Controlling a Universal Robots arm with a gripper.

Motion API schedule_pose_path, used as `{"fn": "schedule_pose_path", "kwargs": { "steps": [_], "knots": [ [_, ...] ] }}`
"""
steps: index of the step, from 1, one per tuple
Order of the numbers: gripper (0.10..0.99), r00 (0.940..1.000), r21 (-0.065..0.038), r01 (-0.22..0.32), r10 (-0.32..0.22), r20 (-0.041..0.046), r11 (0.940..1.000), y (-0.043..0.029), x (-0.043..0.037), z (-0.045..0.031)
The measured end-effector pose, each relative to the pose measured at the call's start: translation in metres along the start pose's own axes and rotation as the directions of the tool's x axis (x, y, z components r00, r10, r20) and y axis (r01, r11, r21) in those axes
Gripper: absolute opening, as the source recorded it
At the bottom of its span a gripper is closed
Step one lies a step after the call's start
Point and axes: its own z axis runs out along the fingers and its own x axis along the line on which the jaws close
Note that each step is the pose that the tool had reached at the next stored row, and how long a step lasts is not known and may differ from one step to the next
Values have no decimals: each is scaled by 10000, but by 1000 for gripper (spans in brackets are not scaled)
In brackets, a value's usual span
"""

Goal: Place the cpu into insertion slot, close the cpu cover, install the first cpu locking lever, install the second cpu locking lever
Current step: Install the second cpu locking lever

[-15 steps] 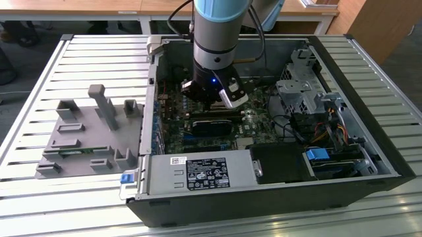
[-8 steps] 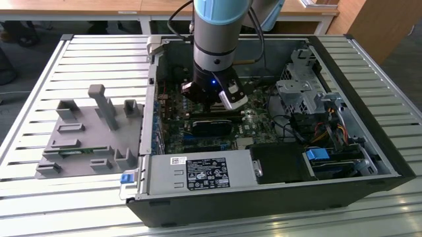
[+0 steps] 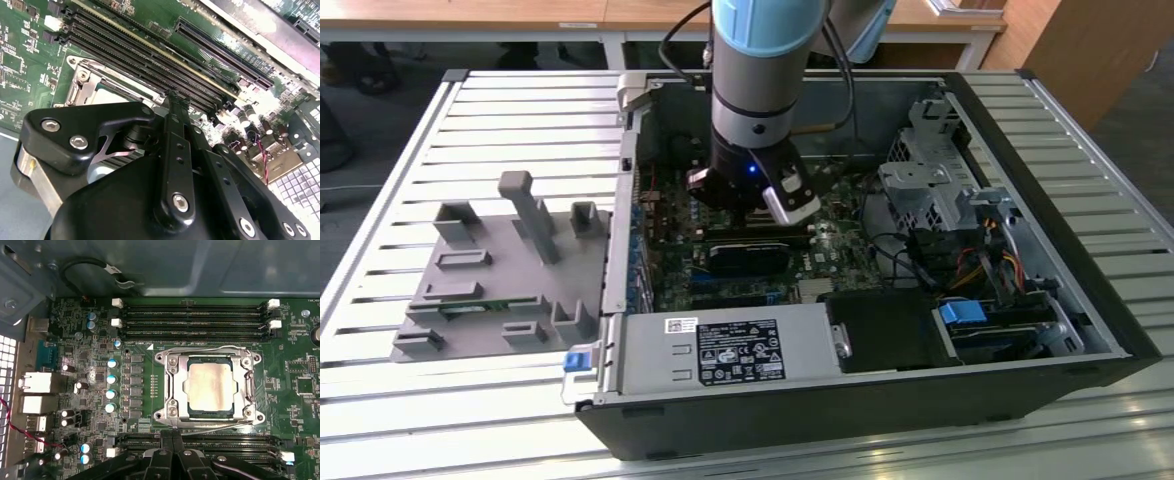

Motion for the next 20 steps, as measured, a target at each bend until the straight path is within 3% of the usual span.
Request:
{"fn": "schedule_pose_path", "kwargs": {
  "steps": [3,8,20],
  "knots": [
    [106,10000,-64,2,-2,-2,10000,-3,3,14],
    [106,10000,-278,7,-7,-3,9996,-5,26,31],
    [106,10000,-373,8,-8,-4,9993,-23,34,133]
  ]
}}
